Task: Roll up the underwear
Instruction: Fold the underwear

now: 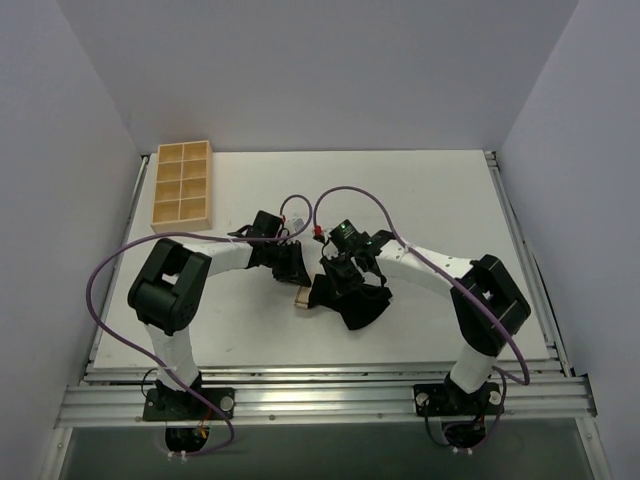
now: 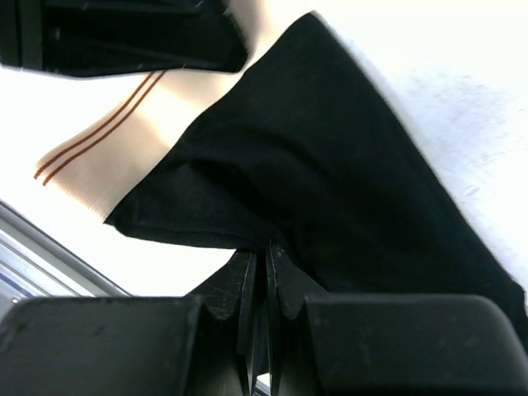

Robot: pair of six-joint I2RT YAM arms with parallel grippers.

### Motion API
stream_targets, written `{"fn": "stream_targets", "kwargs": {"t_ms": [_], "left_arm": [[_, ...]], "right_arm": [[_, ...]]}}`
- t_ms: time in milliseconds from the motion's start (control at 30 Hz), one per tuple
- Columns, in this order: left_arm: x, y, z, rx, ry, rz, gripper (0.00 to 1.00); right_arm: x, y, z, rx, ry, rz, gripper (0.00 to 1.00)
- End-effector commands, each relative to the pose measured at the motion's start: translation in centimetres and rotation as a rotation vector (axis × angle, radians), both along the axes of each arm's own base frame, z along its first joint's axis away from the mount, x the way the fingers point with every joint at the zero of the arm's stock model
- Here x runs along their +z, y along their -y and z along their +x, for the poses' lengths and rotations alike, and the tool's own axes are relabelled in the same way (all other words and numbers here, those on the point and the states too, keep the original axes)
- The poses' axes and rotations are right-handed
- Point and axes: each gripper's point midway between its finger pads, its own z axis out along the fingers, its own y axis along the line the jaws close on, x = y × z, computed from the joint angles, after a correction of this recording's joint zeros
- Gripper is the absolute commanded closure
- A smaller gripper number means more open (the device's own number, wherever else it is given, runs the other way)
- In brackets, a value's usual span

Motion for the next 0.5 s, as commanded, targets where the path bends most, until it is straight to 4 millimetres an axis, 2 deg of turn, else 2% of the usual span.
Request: {"fn": "stream_targets", "kwargs": {"t_ms": [0,167,467], "left_arm": [[-1.8,-1.2,-1.2,-0.011,-0.003,0.086,0.83],[-1.8,-1.3,-1.2,-0.015,0.000,0.089,0.83],[-0.7,-0.8,-0.9,-0.017,0.019,0.061,0.83]], "right_arm": [[1.1,0.4,1.0,-0.037,-0.033,0.035,1.00],[0.9,1.6,2.0,-0.078,-0.051,0.032,1.00],[-1.9,3.1,3.3,-0.110,-0.100,-0.043,1.00]]}}
